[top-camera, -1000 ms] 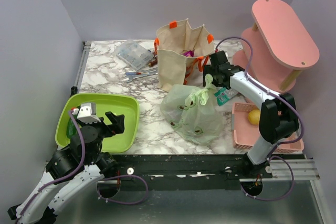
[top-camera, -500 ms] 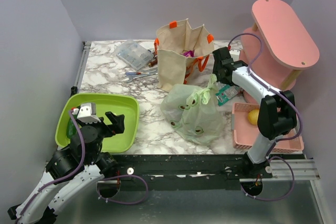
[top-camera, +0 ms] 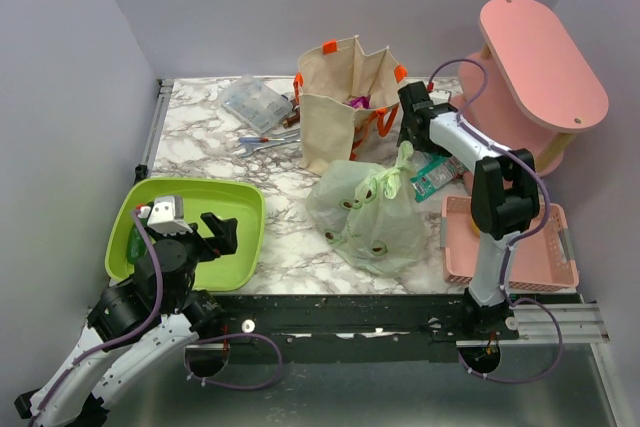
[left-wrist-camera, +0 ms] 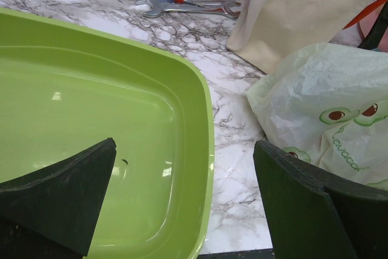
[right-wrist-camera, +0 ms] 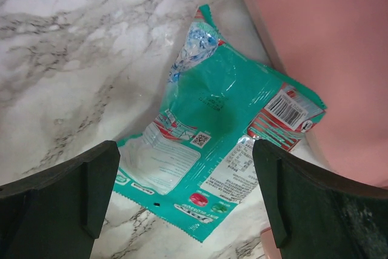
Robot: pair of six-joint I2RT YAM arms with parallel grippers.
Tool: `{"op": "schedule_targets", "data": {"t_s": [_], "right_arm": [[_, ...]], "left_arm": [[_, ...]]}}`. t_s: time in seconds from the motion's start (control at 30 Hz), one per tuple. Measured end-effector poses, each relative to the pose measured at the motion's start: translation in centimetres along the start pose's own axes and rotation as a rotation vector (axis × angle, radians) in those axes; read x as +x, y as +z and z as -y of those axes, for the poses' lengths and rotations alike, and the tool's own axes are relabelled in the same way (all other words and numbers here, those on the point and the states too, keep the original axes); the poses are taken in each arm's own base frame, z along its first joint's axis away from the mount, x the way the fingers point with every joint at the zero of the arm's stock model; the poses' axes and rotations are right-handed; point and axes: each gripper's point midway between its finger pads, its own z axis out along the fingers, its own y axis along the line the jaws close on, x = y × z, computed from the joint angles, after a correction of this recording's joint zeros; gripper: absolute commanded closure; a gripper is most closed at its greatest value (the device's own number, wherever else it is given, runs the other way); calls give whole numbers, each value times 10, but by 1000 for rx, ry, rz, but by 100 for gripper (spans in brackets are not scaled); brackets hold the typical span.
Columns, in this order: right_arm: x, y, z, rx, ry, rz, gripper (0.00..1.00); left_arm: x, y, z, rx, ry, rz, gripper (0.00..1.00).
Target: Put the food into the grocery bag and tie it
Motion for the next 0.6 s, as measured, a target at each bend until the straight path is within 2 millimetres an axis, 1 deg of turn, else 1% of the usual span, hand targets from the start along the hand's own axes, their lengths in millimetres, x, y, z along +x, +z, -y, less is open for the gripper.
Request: {"op": "schedule_targets", "data": {"t_s": [0.13, 0.23, 0.43, 0.47, 0.6], "right_arm": [[11, 12, -3, 16, -22, -29, 2], [18, 16, -3, 23, -29, -42, 6], [38, 28, -1, 38, -43, -71, 23], [40, 30, -1, 39, -45, -73, 28], [43, 35, -2, 39, -51, -74, 41]], "left_arm": [[0, 0, 0, 0, 1, -2, 2], [1, 1, 0, -4, 6, -7, 2], [1, 2, 1, -5, 8, -9, 2], [1, 2, 1, -5, 8, -9, 2], [1, 2, 1, -5, 8, -9, 2]]}}
